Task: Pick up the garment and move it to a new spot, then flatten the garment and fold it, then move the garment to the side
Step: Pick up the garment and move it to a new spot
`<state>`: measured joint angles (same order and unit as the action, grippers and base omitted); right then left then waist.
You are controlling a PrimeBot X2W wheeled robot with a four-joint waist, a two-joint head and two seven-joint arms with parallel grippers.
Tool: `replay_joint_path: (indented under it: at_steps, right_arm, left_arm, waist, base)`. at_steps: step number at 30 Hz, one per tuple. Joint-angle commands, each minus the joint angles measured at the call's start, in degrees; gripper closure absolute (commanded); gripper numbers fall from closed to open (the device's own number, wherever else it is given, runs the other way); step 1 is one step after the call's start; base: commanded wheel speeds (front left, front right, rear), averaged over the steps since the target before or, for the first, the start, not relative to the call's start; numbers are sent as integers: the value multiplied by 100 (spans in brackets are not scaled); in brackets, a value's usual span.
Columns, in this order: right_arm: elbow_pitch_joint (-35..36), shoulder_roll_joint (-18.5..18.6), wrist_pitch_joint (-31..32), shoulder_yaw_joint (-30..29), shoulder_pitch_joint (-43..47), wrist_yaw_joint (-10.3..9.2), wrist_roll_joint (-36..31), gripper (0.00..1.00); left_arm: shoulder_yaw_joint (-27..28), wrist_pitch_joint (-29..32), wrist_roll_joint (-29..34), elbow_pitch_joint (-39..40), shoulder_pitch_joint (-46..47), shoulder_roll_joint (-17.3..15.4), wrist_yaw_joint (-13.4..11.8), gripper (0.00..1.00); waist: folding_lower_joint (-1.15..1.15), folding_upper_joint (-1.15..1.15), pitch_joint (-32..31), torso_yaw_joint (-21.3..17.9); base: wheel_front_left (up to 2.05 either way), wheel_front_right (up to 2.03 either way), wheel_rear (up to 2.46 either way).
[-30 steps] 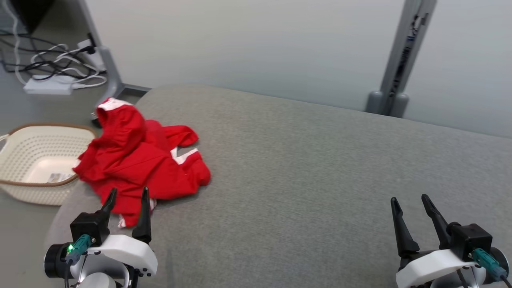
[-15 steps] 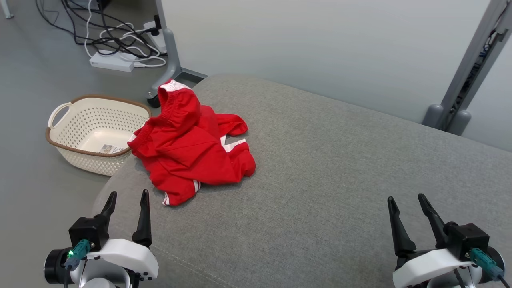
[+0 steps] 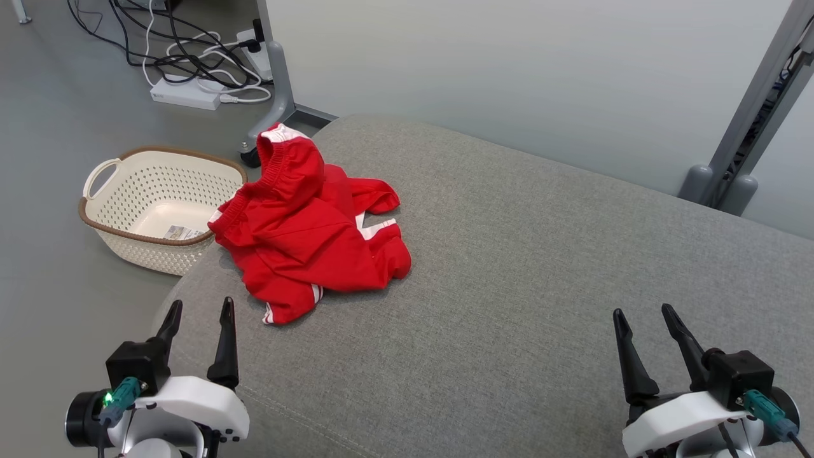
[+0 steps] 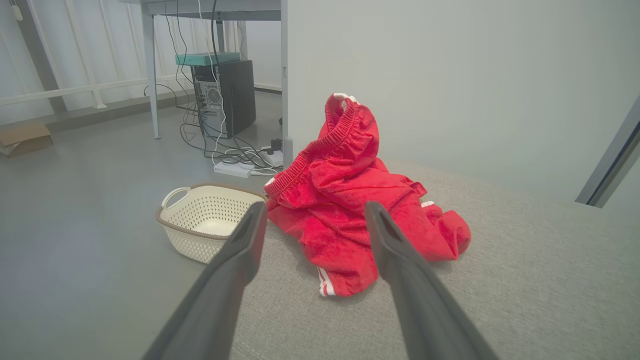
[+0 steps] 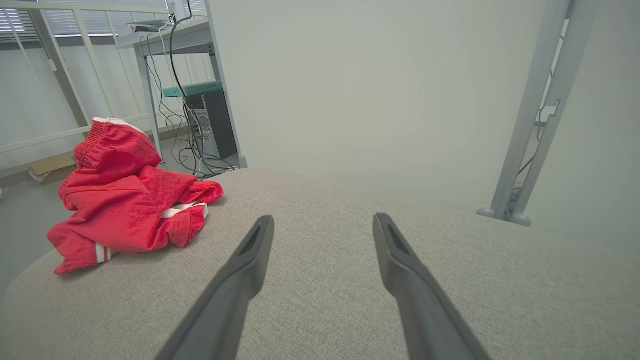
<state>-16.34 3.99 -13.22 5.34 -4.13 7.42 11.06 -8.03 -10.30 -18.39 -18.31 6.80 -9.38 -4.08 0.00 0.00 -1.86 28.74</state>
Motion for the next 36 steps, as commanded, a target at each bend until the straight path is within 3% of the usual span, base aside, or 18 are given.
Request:
replay_joint_path:
  at_steps: [1, 7, 13, 25, 36]
  right_arm:
    - [-11, 35, -37, -18, -1, 13, 28, 0]
    - [71, 21, 16, 1, 44, 13, -15, 0]
    - [182, 57, 97, 99, -85, 13, -51, 0]
    - [340, 225, 176, 246, -472, 13, -97, 0]
    - [439, 298, 169, 265, -720, 13, -151, 0]
  left_arm:
    - [2, 10, -47, 25, 96, -39, 22, 0]
    - [-21, 361, -133, 163, 566, -238, 235, 0]
    - [75, 1154, -400, -86, 1512, -542, 507, 0]
    - [385, 2427, -1201, -1998, 3244, -1064, 960, 0]
    - [592, 2533, -1479, -3383, 3994, -1510, 1058, 0]
  waist:
    - [0, 0, 0, -1]
    - [0, 0, 82, -123]
    - [0, 0, 349, -513]
    - [0, 0, 1250, -1600]
    - [0, 0, 1831, -1995]
  base:
    - [0, 0, 0]
    - [0, 0, 0]
    - [0, 0, 0]
    - [0, 0, 0]
    - [0, 0, 0]
